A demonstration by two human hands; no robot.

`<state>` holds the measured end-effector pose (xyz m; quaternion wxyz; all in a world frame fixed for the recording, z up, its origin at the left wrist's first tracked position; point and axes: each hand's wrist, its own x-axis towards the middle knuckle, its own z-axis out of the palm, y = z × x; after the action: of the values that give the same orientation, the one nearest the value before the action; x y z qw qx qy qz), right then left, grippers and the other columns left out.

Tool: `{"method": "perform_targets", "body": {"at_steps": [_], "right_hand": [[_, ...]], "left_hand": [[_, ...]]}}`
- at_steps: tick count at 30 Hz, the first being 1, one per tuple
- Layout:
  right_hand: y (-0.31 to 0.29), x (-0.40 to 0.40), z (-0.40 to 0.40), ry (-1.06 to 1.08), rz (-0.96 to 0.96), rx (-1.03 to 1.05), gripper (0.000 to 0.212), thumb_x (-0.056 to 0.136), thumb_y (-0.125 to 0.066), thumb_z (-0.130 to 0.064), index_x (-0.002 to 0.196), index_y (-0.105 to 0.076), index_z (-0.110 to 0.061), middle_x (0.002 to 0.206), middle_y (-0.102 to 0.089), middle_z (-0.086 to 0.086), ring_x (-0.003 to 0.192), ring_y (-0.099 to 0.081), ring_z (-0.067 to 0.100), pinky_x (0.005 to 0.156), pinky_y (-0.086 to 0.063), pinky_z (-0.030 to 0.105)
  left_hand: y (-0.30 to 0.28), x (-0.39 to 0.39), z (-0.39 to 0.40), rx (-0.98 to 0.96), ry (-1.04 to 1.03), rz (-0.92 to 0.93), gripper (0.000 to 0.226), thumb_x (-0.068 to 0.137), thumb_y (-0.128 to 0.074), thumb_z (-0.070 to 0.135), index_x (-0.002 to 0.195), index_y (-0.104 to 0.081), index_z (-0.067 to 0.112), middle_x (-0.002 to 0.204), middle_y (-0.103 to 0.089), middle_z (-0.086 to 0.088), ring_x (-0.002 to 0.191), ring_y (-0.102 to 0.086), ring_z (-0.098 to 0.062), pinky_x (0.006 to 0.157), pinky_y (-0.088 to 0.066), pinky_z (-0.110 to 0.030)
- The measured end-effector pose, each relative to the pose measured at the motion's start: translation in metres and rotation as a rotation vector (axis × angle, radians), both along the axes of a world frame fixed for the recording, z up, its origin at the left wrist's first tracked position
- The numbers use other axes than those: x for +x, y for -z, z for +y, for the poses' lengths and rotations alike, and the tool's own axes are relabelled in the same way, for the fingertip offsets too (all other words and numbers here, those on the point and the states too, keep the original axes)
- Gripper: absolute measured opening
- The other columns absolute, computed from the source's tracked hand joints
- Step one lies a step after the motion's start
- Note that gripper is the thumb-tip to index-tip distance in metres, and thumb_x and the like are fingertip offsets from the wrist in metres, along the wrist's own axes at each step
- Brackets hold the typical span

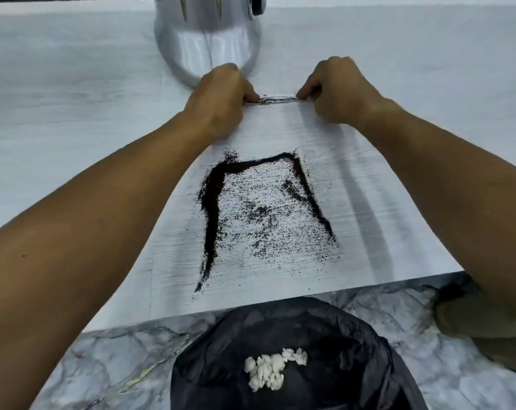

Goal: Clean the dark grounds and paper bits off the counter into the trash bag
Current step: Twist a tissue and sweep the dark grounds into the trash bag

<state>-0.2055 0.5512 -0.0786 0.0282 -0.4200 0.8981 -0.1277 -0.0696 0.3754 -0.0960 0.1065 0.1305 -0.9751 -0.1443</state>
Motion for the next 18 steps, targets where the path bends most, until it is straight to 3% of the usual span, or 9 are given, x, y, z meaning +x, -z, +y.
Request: {"method": "perform_targets", "body": {"at_steps": [4, 7, 11, 14, 16, 18], "right_hand": [[0.004, 0.039, 0.03, -0.031, -0.015, -0.004, 0.039, 0.081, -0.054, 0.008, 0.105, -0.077, -0.013, 0.108, -0.071, 0.006, 0.103, -0.064, 0.022, 0.088, -0.052, 0.028], [0.005, 0.083, 0.055, -0.135, -0.092, 0.01, 0.034, 0.083, -0.058, 0.004, 0.104, -0.077, -0.014, 0.108, -0.07, 0.003, 0.101, -0.064, 0.021, 0.088, -0.053, 0.032], [-0.012, 0.078, 0.043, -0.14, -0.133, -0.086, 0.037, 0.082, -0.059, 0.005, 0.103, -0.078, -0.02, 0.103, -0.073, -0.002, 0.091, -0.063, 0.006, 0.085, -0.045, 0.014], [-0.022, 0.04, 0.006, -0.027, -0.118, -0.188, 0.034, 0.083, -0.059, 0.003, 0.097, -0.08, -0.02, 0.094, -0.075, -0.004, 0.075, -0.057, -0.006, 0.071, -0.036, -0.005], [-0.02, 0.02, -0.022, -0.009, -0.106, -0.186, 0.039, 0.081, -0.053, 0.007, 0.094, -0.08, -0.019, 0.087, -0.073, -0.006, 0.068, -0.057, -0.003, 0.062, -0.034, -0.008], [-0.015, 0.007, -0.047, -0.027, -0.083, -0.165, 0.043, 0.08, -0.049, 0.008, 0.094, -0.08, -0.019, 0.091, -0.075, -0.003, 0.073, -0.058, 0.0, 0.067, -0.038, -0.003]], "left_hand": [[-0.007, 0.028, 0.002, 0.077, 0.115, -0.045, 0.034, 0.089, -0.064, 0.001, 0.113, -0.075, 0.023, 0.097, -0.072, -0.004, 0.081, -0.056, -0.012, 0.076, -0.037, -0.016], [-0.013, 0.073, 0.003, 0.07, 0.232, -0.127, 0.031, 0.09, -0.067, 0.008, 0.109, -0.076, 0.031, 0.08, -0.056, 0.004, 0.076, -0.047, -0.01, 0.07, -0.034, -0.022], [-0.031, 0.087, -0.007, 0.132, 0.149, -0.041, 0.027, 0.088, -0.071, 0.012, 0.107, -0.076, 0.031, 0.073, -0.051, 0.019, 0.071, -0.049, 0.0, 0.066, -0.034, -0.007], [-0.031, 0.071, -0.011, 0.234, -0.048, 0.044, 0.025, 0.092, -0.068, 0.015, 0.11, -0.075, 0.029, 0.08, -0.062, 0.015, 0.07, -0.053, 0.008, 0.067, -0.033, 0.005], [-0.02, 0.058, -0.013, 0.25, -0.149, 0.078, 0.025, 0.092, -0.066, 0.013, 0.11, -0.076, 0.027, 0.093, -0.073, 0.005, 0.078, -0.059, 0.002, 0.073, -0.035, 0.001], [-0.009, 0.047, -0.016, 0.223, -0.217, 0.125, 0.031, 0.09, -0.063, 0.005, 0.109, -0.076, 0.025, 0.106, -0.074, 0.003, 0.096, -0.065, -0.009, 0.085, -0.039, -0.009]]}}
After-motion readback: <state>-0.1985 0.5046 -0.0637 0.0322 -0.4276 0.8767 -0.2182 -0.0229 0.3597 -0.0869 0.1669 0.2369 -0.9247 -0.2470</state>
